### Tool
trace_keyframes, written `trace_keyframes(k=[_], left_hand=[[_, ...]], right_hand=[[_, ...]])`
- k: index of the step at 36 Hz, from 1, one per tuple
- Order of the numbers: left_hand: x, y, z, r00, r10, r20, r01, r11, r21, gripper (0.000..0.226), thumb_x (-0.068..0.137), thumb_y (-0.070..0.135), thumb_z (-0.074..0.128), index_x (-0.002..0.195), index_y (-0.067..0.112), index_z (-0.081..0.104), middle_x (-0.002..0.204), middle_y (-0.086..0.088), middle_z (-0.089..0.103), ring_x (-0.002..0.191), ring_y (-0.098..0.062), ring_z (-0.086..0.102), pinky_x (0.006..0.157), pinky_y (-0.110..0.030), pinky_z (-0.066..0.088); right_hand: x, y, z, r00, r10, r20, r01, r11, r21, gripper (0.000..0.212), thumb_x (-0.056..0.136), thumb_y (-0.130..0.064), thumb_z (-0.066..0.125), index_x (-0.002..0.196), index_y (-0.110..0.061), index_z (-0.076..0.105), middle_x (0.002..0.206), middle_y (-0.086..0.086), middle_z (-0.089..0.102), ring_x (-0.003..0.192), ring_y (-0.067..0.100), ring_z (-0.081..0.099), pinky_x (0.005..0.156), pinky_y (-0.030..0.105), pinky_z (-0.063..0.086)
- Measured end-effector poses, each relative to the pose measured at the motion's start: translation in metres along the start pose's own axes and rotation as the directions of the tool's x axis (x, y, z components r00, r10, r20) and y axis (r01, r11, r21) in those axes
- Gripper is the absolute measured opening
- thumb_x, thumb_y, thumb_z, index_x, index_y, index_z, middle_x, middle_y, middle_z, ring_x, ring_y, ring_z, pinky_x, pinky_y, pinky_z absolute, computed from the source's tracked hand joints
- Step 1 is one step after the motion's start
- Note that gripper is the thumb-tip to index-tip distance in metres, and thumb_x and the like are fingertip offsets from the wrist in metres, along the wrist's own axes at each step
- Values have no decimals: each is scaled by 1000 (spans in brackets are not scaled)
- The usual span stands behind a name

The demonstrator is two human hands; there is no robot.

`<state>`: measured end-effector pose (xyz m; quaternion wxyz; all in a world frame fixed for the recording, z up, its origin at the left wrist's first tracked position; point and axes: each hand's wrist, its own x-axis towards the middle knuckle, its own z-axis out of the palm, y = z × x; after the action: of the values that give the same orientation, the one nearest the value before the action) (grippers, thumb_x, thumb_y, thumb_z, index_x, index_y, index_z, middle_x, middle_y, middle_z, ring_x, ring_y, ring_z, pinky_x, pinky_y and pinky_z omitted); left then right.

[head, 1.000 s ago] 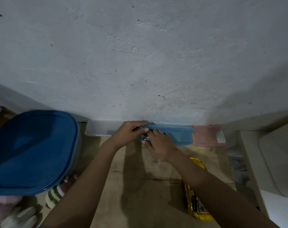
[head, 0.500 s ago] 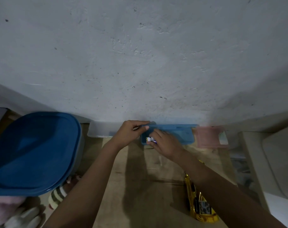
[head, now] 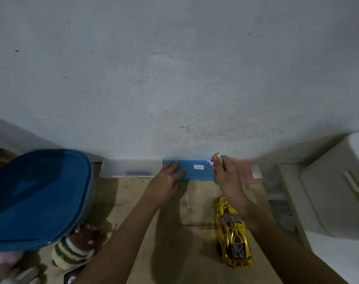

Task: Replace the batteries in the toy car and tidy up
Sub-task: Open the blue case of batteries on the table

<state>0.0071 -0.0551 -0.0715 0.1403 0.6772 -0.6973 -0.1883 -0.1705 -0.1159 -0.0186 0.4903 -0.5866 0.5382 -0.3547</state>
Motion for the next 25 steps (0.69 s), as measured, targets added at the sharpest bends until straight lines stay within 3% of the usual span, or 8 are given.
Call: trace_keyframes(k=[2,6,9,17,19,22,25], left_hand=[[2,7,7,999,-30,11,29,994,109,45,99,17,43,143,23,37,155,-8,23,144,-29,16,117,-39,25],[3,13,15,996,-92,-16,93,977,194,50,101,15,36,148,27,23,158,-2,13,146,-25,6,115,-33,24],[1,17,16,994,-111,8,107,971,213,54,100,10,36,149,26,19,159,-2,9,146,-25,2,111,-33,32],[-3,18,17,993,-117,5,114,974,195,55,100,10,36,149,26,18,159,-1,4,147,-23,-1,112,-32,29],[-4,19,15,992,-124,-6,123,975,183,53,100,12,36,148,26,20,159,-1,6,147,-23,1,113,-31,26],[-3,17,9,997,-74,-19,76,982,175,51,94,10,51,142,23,39,154,-5,26,143,-27,22,109,-34,36],[0,2,9,998,29,-58,-20,988,150,60,59,7,87,114,20,68,126,-9,62,113,-31,61,80,-34,56]], right_hand=[[3,1,-4,986,166,29,-168,975,148,32,98,-32,42,70,-17,48,58,-1,39,39,1,38,41,18,30],[3,3,-11,953,288,99,-304,918,256,31,98,-34,40,84,-8,51,62,1,41,45,6,34,38,16,28],[3,6,-15,942,306,136,-332,906,261,31,98,-34,39,91,-6,51,65,0,43,49,6,34,38,14,29],[1,18,-17,929,308,203,-349,913,211,23,98,-30,41,87,-11,48,65,-1,42,40,2,34,38,15,26],[0,19,-13,937,275,214,-295,953,69,22,98,-31,41,82,-17,47,66,-1,41,45,2,37,41,16,28],[-4,23,-5,945,120,305,-18,948,-319,18,98,-30,42,85,-20,48,76,0,50,68,12,49,57,25,36],[-5,29,5,866,38,499,252,827,-502,19,98,-30,39,96,-14,47,90,7,54,82,20,52,68,32,38]])
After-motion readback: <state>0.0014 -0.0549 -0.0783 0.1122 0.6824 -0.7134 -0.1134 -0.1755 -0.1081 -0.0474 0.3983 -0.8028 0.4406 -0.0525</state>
